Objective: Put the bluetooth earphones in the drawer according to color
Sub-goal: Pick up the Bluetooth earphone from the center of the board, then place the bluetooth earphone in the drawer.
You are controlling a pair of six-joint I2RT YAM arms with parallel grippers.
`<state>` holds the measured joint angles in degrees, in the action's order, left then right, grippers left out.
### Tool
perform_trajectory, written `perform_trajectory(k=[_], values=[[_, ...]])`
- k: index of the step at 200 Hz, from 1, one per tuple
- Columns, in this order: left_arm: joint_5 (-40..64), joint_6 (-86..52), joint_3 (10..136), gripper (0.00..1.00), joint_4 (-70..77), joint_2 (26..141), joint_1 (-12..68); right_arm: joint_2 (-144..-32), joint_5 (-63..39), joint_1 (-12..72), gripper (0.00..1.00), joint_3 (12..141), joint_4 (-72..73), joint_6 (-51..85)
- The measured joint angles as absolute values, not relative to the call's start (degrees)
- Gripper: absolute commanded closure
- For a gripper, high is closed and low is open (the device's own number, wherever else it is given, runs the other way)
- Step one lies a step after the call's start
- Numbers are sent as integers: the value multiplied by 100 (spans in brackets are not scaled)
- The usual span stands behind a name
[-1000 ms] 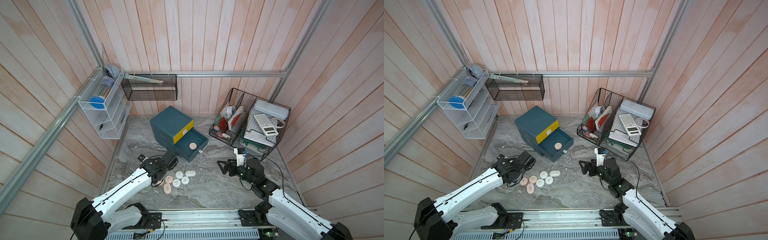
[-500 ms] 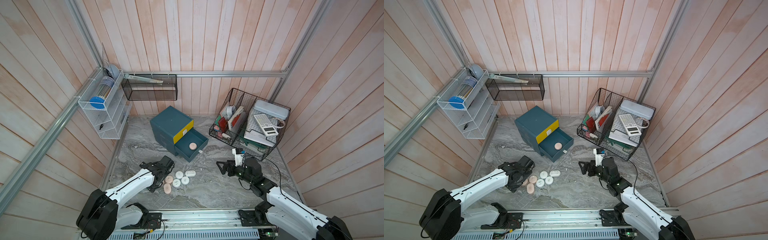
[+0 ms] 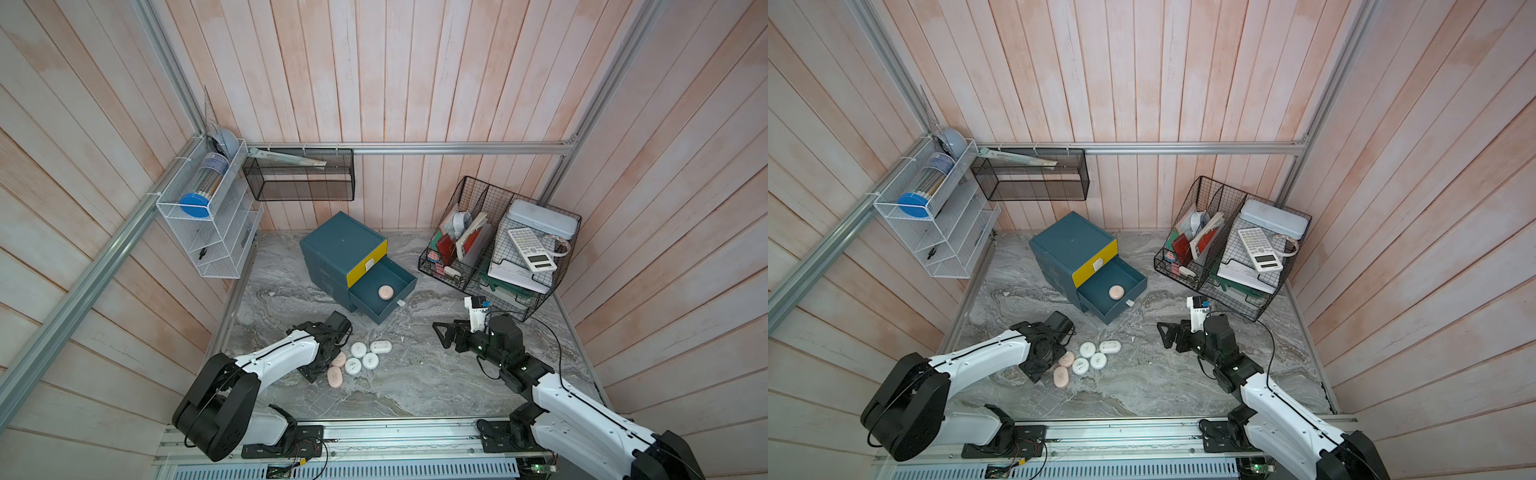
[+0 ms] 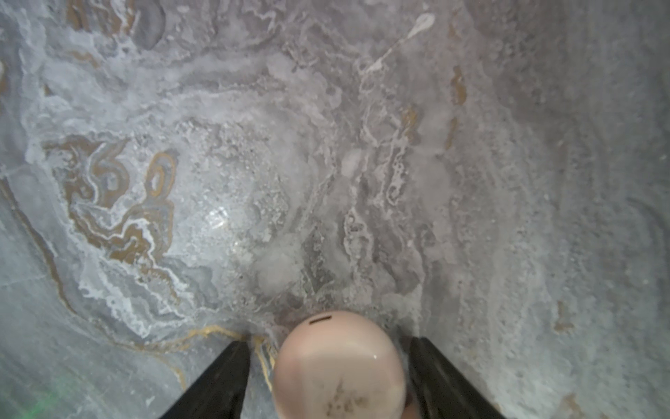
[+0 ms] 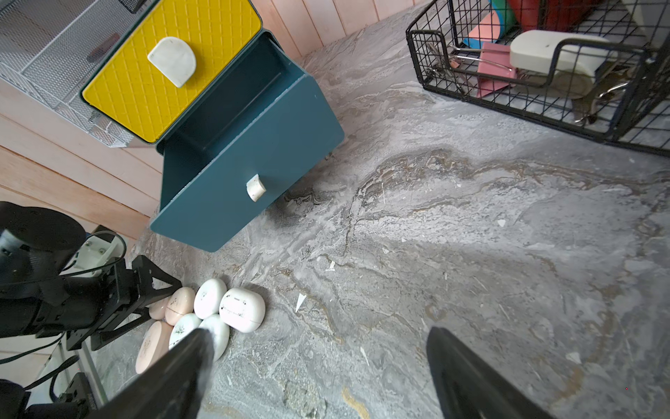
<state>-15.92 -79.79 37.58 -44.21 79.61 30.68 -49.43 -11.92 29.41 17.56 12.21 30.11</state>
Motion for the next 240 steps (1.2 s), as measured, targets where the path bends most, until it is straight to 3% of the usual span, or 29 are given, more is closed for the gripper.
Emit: perform_trajectory(k=[12, 68, 135, 188, 240], values=[[-1590, -7953, 3760, 26, -4390, 7994, 3028, -4939, -1190, 2941, 2, 1754, 1221, 3009], [-1573, -7800, 3745, 47, -4285, 7994, 2926, -4928, -1190, 2930, 2, 1750, 1221, 2991], [-1706, -7804, 3820, 48, -4552, 7697, 2915, -4930, -1190, 2919, 2, 1750, 1221, 2991], [-2023, -7703, 4683, 50, -5017, 7255, 2969, -4930, -1190, 2919, 2, 1750, 1221, 2991], [-2698, -7679, 6486, 51, -5328, 7472, 4023, -5041, -1188, 2902, 2, 1752, 1216, 3017]])
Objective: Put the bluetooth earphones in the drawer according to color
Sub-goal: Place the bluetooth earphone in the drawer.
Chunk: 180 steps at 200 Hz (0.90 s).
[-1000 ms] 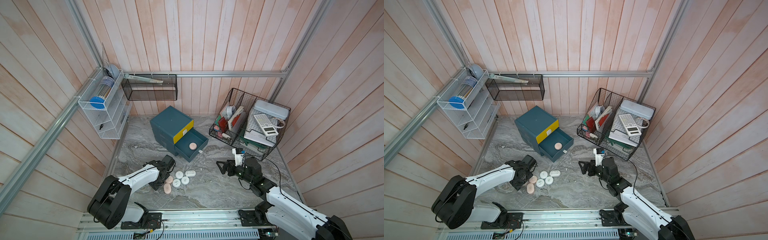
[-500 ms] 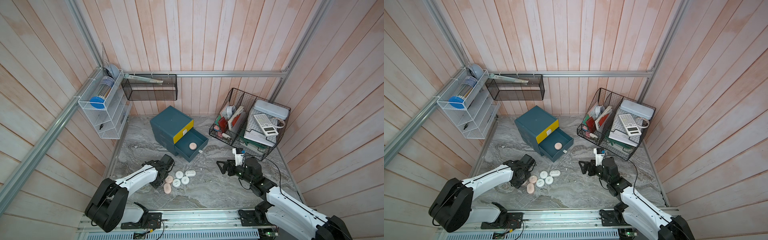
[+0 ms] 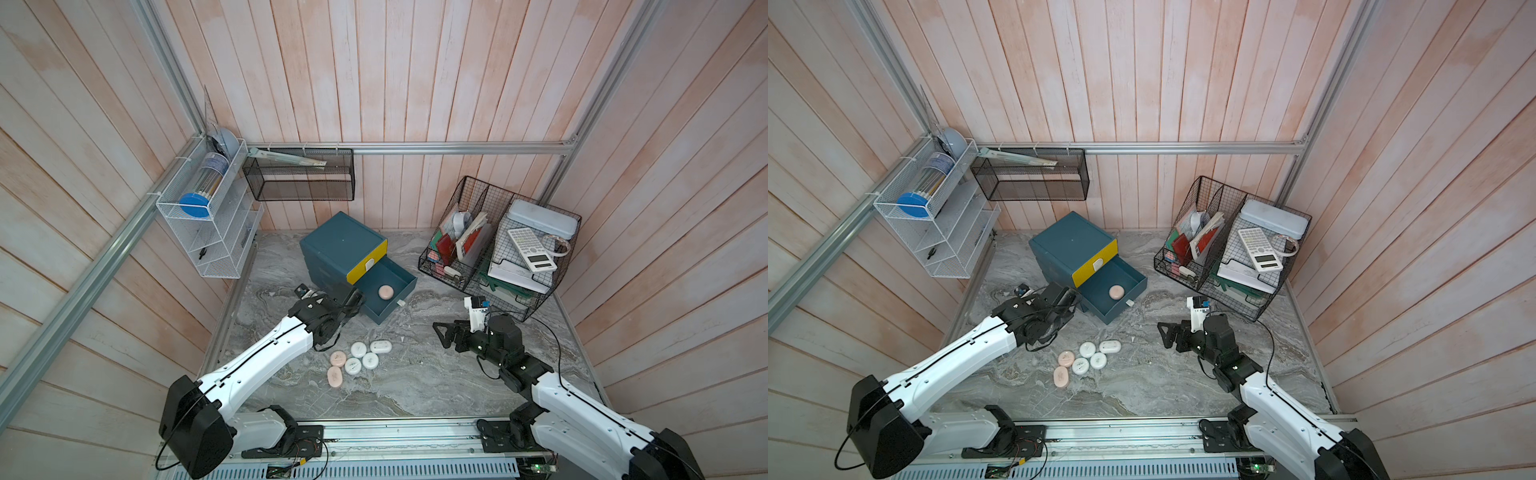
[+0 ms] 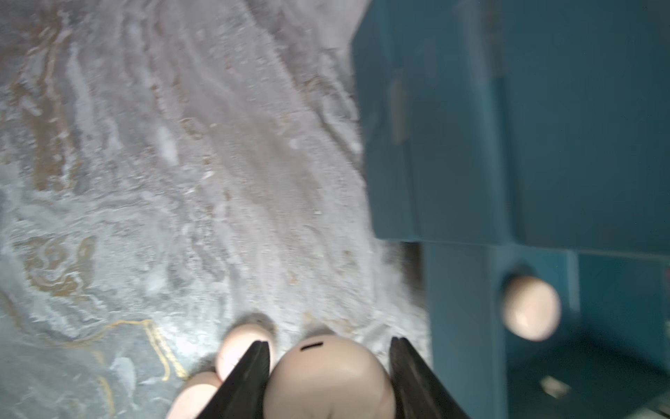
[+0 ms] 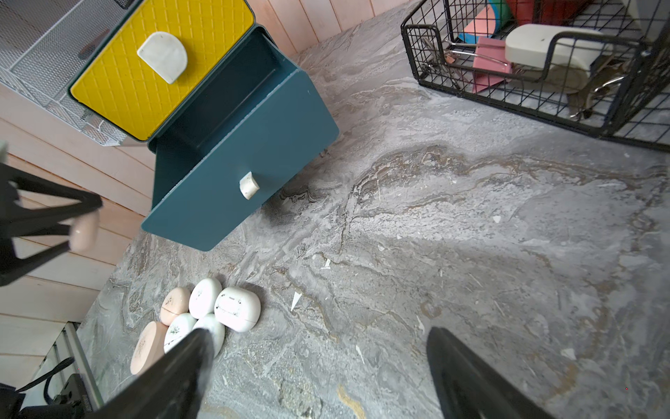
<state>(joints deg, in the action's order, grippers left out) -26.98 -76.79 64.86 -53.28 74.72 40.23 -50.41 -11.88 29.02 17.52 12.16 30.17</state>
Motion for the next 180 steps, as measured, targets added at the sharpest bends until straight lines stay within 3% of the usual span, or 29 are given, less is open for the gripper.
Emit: perform_trajectory(k=[46, 89, 101, 135, 180], values=[[-3371, -7275, 7808, 51, -5223, 8412, 4639, -5133, -1190, 2867, 2, 1787, 1188, 3153], [-3741, -6477, 8060, 49, -4624, 9032, 4694, -5133, -1293, 2823, 2, 1918, 1055, 3341], [-3800, -6176, 8001, 46, -4289, 9056, 4694, -5131, -1358, 2808, 2, 1959, 1048, 3389], [-3841, -5354, 7609, 24, -3282, 8936, 4689, -5131, -1726, 2803, 2, 1966, 1170, 3411], [-3465, -4604, 7142, 17, -2502, 8595, 4403, -5242, -2296, 2803, 2, 1966, 1420, 3378]])
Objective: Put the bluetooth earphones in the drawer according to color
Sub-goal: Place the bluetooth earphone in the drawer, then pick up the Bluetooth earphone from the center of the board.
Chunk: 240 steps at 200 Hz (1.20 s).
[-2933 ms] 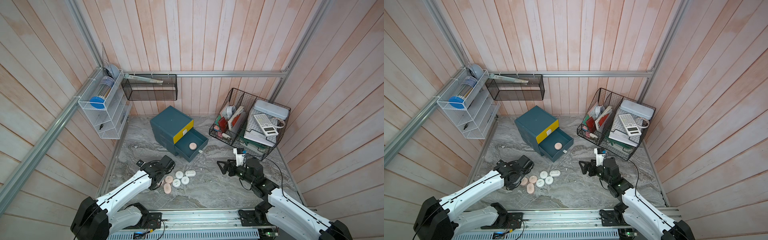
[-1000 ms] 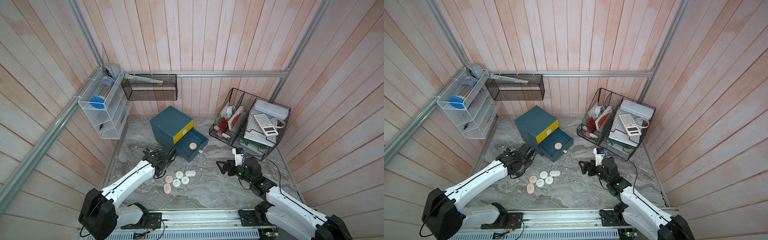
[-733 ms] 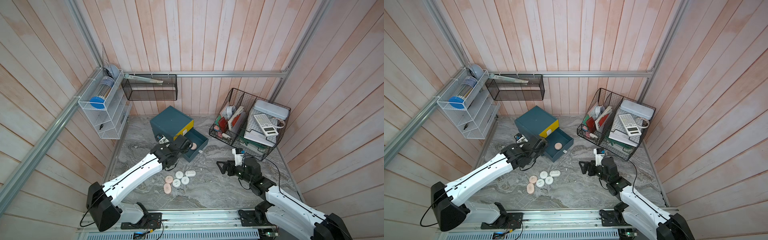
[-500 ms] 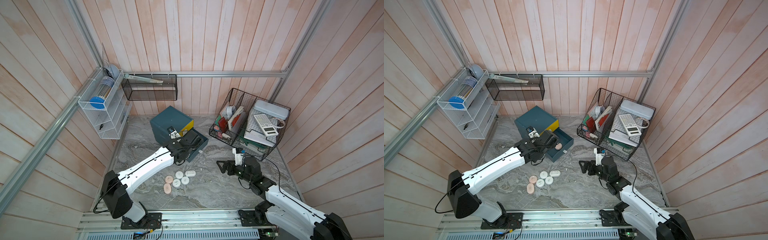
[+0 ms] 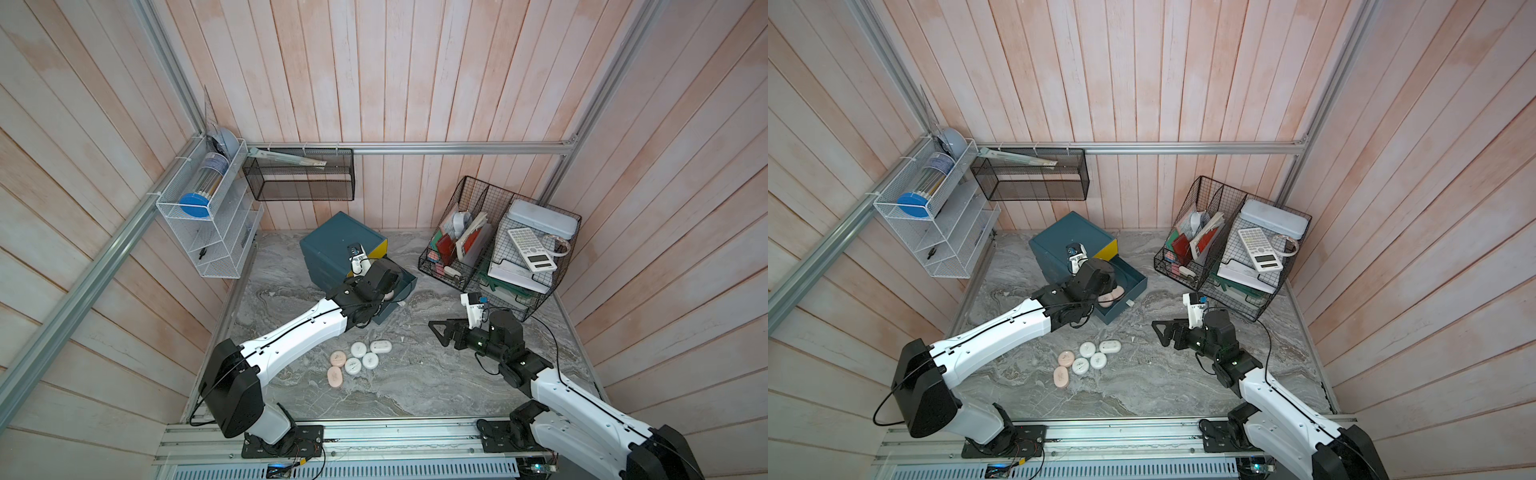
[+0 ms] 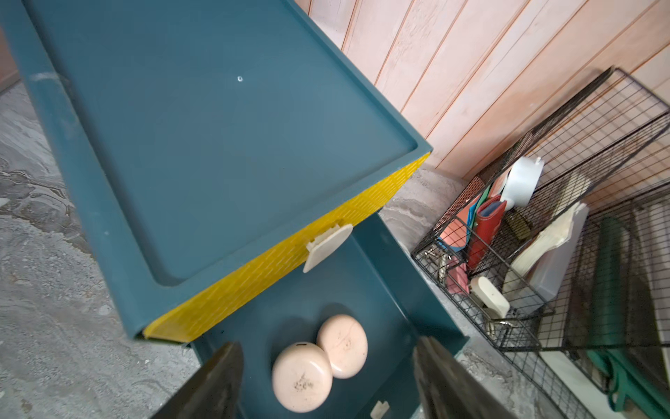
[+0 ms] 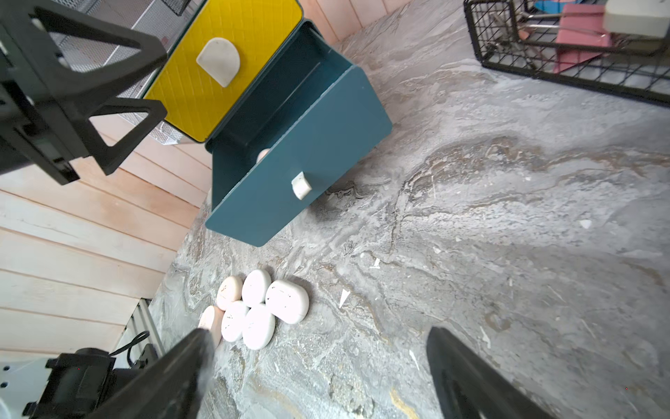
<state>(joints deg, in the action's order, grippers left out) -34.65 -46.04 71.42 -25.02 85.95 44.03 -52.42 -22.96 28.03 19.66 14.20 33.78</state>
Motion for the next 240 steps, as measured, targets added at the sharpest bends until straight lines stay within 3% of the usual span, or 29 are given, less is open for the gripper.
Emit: perform_trajectory(k=[75, 105, 168, 240], values=[[-2598, -4064, 5352, 0, -1509, 6589, 3387, -5507, -3188, 3164, 8, 2067, 1758, 3262], [-2104, -4187, 4475, 0, -1107, 6110, 2408, -6020, -3017, 3876, 11, 2615, 1621, 2974], [-1321, -4633, 2799, 0, -185, 5618, 891, -7666, -2541, 5022, 30, 4047, 1280, 2362], [-1050, -4788, 2351, 0, 235, 5148, 130, -9411, -2292, 5964, 31, 5378, 893, 1959]])
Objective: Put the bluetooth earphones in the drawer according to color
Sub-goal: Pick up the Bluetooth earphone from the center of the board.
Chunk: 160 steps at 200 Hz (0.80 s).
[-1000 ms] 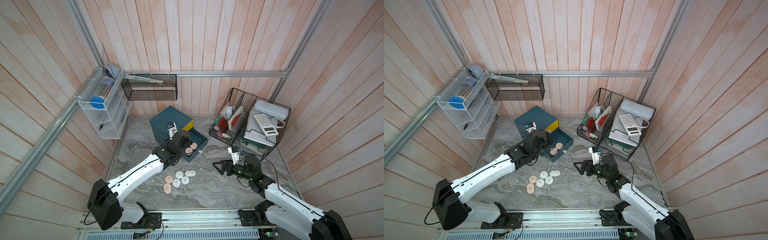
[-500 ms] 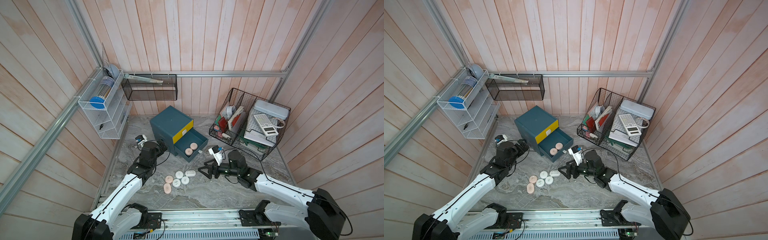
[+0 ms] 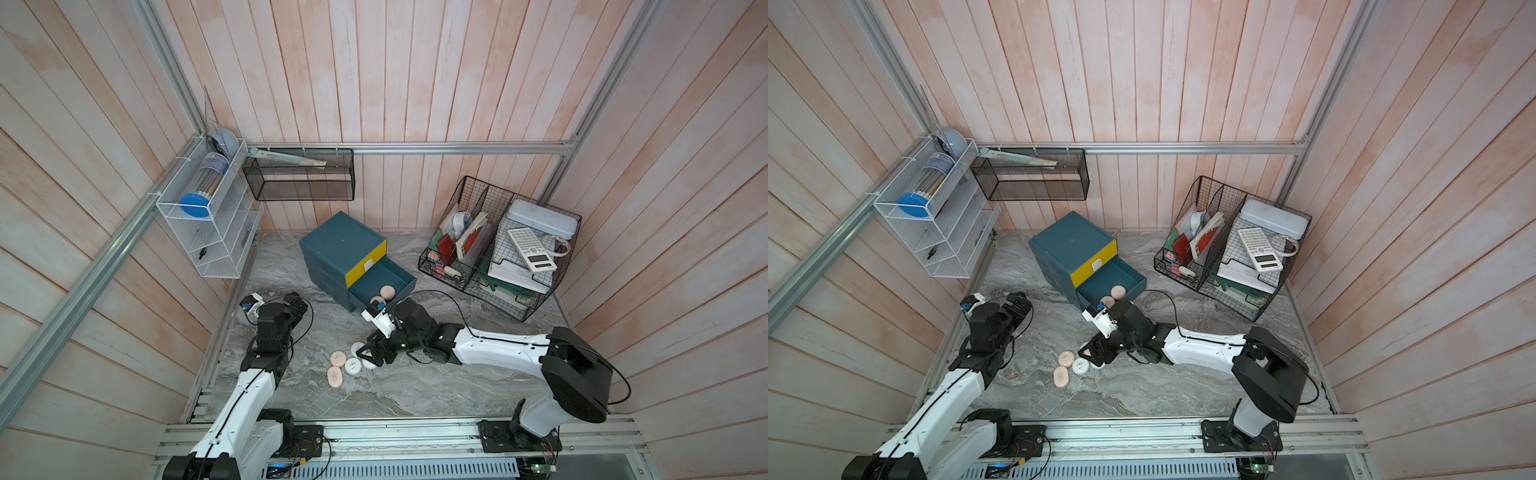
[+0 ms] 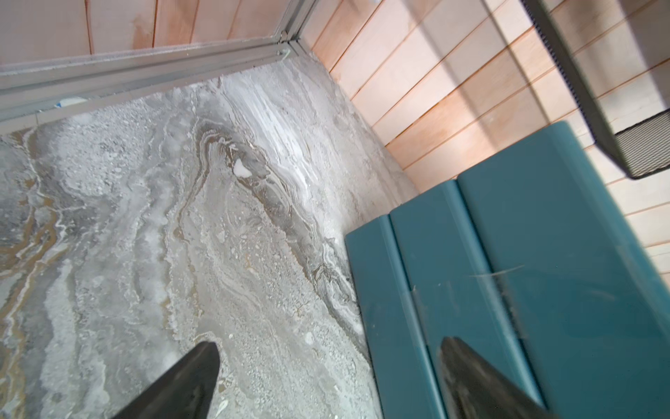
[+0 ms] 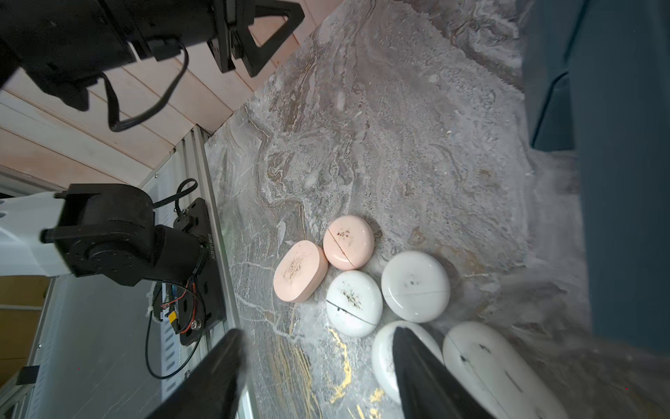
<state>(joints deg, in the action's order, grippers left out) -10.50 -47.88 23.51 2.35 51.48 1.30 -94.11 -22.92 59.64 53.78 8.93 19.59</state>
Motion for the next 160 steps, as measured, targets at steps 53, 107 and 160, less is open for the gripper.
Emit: perform_trajectory(k=[53, 107, 160], values=[[-1048, -4790, 2344, 0, 255, 5098, 5, -10586, -2237, 6528, 32, 6396, 593, 1951], [-1044, -4825, 2333, 0, 255, 5087, -47, -11218, -2252, 6700, 33, 6855, 296, 2097], [-1028, -4827, 2331, 0, 252, 5035, -75, -11572, -2152, 6871, 35, 7312, -84, 2093]])
